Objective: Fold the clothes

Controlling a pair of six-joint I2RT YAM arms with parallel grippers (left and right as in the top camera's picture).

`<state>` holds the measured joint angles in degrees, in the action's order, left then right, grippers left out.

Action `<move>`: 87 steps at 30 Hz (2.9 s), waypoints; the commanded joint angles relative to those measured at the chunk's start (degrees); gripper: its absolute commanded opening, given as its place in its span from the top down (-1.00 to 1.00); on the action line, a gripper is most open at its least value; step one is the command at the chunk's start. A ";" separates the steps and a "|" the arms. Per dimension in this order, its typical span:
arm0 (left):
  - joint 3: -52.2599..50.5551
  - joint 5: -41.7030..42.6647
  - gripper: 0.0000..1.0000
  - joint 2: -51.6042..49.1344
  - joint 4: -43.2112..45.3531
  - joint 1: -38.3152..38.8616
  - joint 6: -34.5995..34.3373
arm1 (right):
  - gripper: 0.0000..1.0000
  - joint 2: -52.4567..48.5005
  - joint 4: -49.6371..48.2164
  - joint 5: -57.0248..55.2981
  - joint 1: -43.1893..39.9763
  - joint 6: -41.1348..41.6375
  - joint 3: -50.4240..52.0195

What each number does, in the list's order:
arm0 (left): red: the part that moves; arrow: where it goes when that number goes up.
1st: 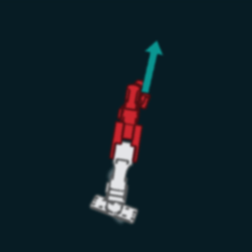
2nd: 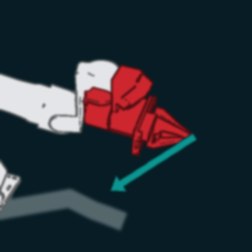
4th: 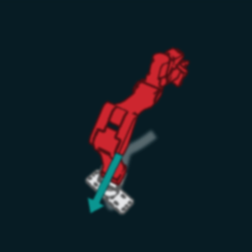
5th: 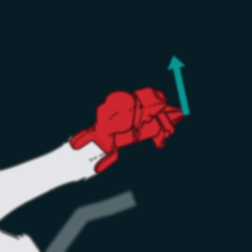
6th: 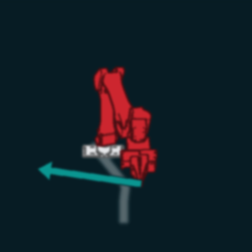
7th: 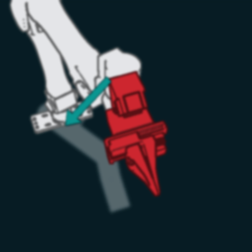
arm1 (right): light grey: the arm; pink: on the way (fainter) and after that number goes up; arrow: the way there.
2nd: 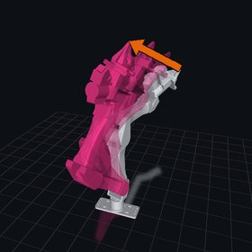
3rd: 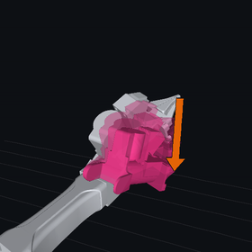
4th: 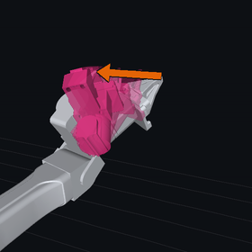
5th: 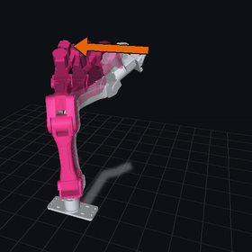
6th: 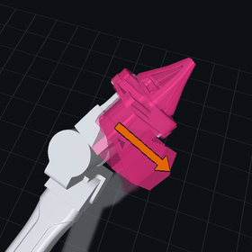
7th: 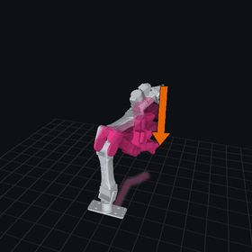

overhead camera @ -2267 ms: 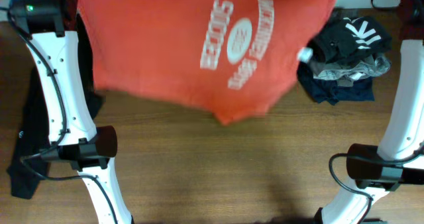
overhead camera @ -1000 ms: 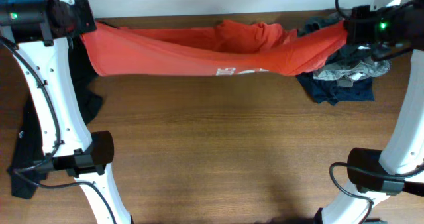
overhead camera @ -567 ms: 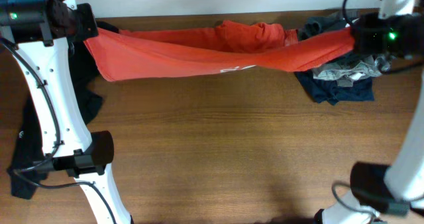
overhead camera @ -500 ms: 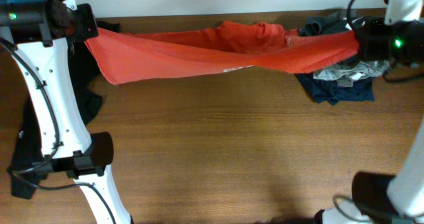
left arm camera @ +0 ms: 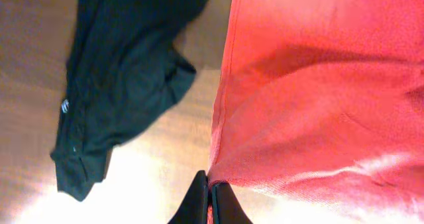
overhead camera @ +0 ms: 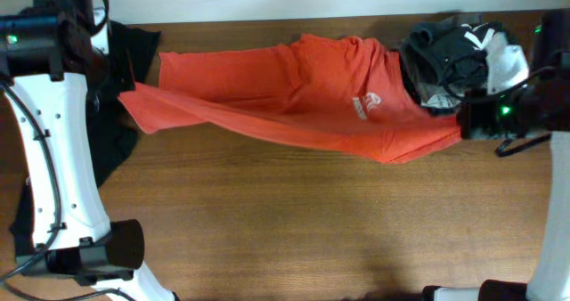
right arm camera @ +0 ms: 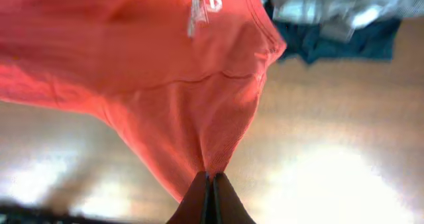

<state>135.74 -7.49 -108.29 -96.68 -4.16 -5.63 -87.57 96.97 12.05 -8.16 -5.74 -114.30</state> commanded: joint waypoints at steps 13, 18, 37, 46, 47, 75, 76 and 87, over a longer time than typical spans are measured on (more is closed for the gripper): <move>-21.38 -0.90 0.99 13.18 1.99 -0.13 -1.60 | 0.92 15.76 -0.07 -3.15 -0.15 3.72 19.91; -27.56 -0.87 0.99 13.77 4.66 -0.13 -2.54 | 0.92 15.87 -2.14 -3.10 -0.15 4.61 26.56; -54.47 -1.57 0.99 13.70 29.86 -0.26 -7.21 | 0.92 9.90 -21.24 -2.40 -0.15 6.69 40.65; -59.82 -7.13 0.99 13.70 40.02 -0.42 -8.94 | 0.92 0.61 -29.81 -2.38 -0.13 6.64 42.53; -60.02 -7.37 0.99 13.68 40.76 -0.59 -8.94 | 0.92 -0.13 -30.82 -2.27 -0.13 6.62 42.53; -60.13 -7.32 0.99 13.49 49.31 -2.49 -9.84 | 0.92 -0.37 -46.42 4.70 -0.15 6.21 32.63; -60.13 -7.32 0.99 13.49 49.64 -2.49 -9.81 | 0.92 -0.61 -47.06 4.70 -0.15 6.21 32.63; -60.74 -7.37 0.99 13.07 52.19 -2.51 -9.81 | 0.92 -7.67 -54.45 6.27 0.02 5.11 32.65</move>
<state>75.94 -13.96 -94.52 -45.52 -6.35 -14.63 -92.29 43.70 17.04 -8.16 -0.08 -80.49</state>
